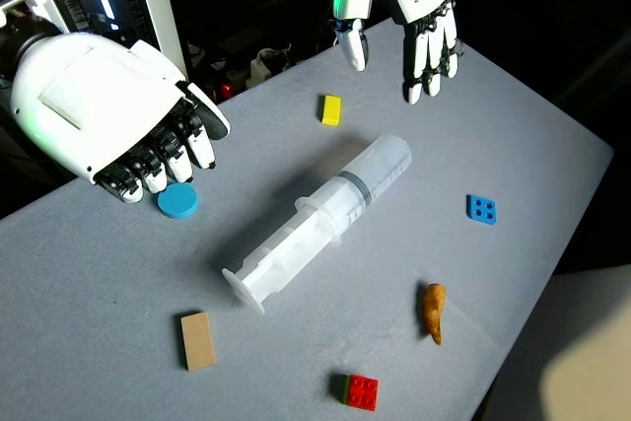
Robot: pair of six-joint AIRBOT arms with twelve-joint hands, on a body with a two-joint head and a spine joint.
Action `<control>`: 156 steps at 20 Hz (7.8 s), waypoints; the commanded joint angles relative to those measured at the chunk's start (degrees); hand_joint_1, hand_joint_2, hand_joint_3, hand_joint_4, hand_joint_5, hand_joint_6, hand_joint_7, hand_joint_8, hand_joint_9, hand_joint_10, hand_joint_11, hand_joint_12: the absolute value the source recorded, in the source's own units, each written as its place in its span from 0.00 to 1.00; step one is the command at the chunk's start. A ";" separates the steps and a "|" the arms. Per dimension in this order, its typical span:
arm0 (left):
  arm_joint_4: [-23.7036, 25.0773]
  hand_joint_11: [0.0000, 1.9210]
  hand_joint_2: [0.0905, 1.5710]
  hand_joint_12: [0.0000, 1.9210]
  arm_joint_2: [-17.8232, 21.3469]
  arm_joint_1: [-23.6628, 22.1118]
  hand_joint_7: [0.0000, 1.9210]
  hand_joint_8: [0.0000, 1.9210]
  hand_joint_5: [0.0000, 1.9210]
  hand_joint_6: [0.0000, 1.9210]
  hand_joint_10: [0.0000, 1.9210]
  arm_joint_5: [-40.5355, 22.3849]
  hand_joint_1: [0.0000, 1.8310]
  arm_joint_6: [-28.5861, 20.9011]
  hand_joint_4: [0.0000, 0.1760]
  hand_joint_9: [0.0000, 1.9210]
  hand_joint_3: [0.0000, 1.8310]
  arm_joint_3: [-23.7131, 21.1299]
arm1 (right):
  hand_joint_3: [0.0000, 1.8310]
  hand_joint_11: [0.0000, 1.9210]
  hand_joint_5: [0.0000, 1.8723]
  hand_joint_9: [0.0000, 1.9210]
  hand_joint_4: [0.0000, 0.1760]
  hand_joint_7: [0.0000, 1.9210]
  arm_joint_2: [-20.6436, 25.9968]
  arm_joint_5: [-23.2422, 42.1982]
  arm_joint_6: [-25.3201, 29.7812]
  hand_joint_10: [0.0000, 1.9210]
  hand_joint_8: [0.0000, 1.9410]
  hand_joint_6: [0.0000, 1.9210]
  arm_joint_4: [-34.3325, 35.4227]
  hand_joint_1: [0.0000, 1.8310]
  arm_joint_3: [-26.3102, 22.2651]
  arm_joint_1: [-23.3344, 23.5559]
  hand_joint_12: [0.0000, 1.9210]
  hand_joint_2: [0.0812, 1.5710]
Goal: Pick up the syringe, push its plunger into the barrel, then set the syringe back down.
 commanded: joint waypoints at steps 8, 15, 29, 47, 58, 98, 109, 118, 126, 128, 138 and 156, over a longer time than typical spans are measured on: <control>5.02 0.01 0.71 0.00 0.10 -0.70 0.05 0.00 0.06 0.00 0.00 -0.69 0.00 -0.15 0.35 0.04 0.00 -0.38 | 0.00 0.00 0.03 0.02 0.07 0.02 0.27 -3.88 2.02 0.00 0.00 0.01 -4.10 0.02 -0.24 0.27 0.11 0.66; 13.40 0.01 0.63 0.01 -5.70 4.06 0.00 0.00 0.00 0.00 0.00 -2.88 0.19 -7.90 0.11 0.01 0.00 -1.32 | 0.00 0.00 0.04 0.04 0.05 0.03 0.25 -3.83 6.15 0.00 0.00 0.00 -4.10 0.05 -0.26 -0.05 0.21 0.64; 33.16 0.00 0.63 0.09 -18.59 19.78 0.00 0.00 0.00 0.00 0.00 1.37 0.40 -23.83 0.00 0.00 0.00 -3.44 | 0.00 0.00 0.02 0.00 0.04 0.01 0.25 -4.56 7.27 0.00 0.00 0.00 -4.09 0.03 -0.37 -0.42 0.09 0.65; 40.58 0.00 0.64 0.00 -29.90 30.20 0.00 0.00 0.00 0.00 0.00 2.73 0.37 -26.97 0.00 0.00 0.00 5.56 | 0.00 0.00 0.00 0.00 0.01 0.00 0.26 -5.01 8.42 0.00 0.00 0.00 -4.09 0.05 -0.38 -0.69 0.01 0.65; 43.58 0.01 0.64 0.00 -31.63 34.22 0.00 0.00 0.00 0.00 0.00 -1.83 0.38 -27.52 0.00 0.00 0.00 11.83 | 0.00 0.01 0.01 0.00 0.02 0.00 0.26 -5.07 9.17 0.00 0.00 0.00 -4.09 0.06 -0.38 -0.76 0.00 0.65; 52.03 0.02 0.63 0.01 -35.79 38.59 0.00 0.00 0.00 0.00 0.00 -11.85 0.39 -34.43 0.00 0.00 0.00 26.12 | 0.00 0.01 0.00 0.00 0.03 0.00 0.26 -5.15 10.15 0.00 0.00 0.00 -4.09 0.05 -0.38 -1.19 0.00 0.65; 53.64 0.00 0.64 0.02 -37.56 40.12 0.00 0.00 0.00 0.00 0.00 -13.67 0.38 -34.99 0.00 0.00 0.00 28.14 | 0.00 0.00 0.00 0.00 0.00 0.00 0.24 -5.33 10.19 0.00 0.00 0.00 -4.09 0.07 -0.39 -1.26 0.00 0.66; 54.81 0.01 0.66 0.52 -37.90 40.05 0.13 0.00 0.15 0.01 0.01 -14.26 0.51 -35.02 0.00 0.17 0.00 27.69 | 0.00 0.01 0.02 0.00 0.02 0.00 0.23 -5.54 11.23 0.00 0.00 0.00 -4.09 0.08 -0.39 -1.58 0.01 0.65; 55.79 0.47 0.72 0.51 -37.91 40.35 0.46 0.58 0.39 0.63 0.58 -15.18 0.74 -35.02 0.00 0.51 0.00 27.16 | 0.00 0.02 0.02 0.01 0.06 0.00 0.23 -6.84 14.41 0.00 0.00 0.00 -4.09 0.08 -0.39 -1.74 0.02 0.65; 56.32 0.41 0.70 0.75 -37.91 40.07 0.46 0.56 0.44 0.53 0.53 -15.77 0.80 -35.02 0.00 0.53 0.00 26.94 | 0.00 0.02 0.02 0.00 0.07 0.00 0.22 -6.84 15.65 0.00 0.00 0.00 -4.10 0.06 -0.39 -1.74 0.02 0.65; 65.22 0.41 0.69 0.83 -36.05 37.66 0.45 0.56 0.48 0.48 0.56 -22.05 0.81 -42.38 0.00 0.51 0.00 27.33 | 0.00 0.01 0.02 0.01 0.03 0.01 0.19 -7.20 17.74 0.00 0.00 0.00 -4.10 0.09 -0.38 -1.56 0.02 0.66; 65.70 0.42 0.69 0.79 -27.86 28.61 0.46 0.56 0.45 0.52 0.57 -32.02 0.81 -43.85 0.00 0.52 0.00 28.99 | 0.00 0.00 0.03 0.02 0.08 0.02 0.32 -20.56 31.32 0.00 0.00 0.00 -9.22 0.10 -1.33 0.95 0.14 0.65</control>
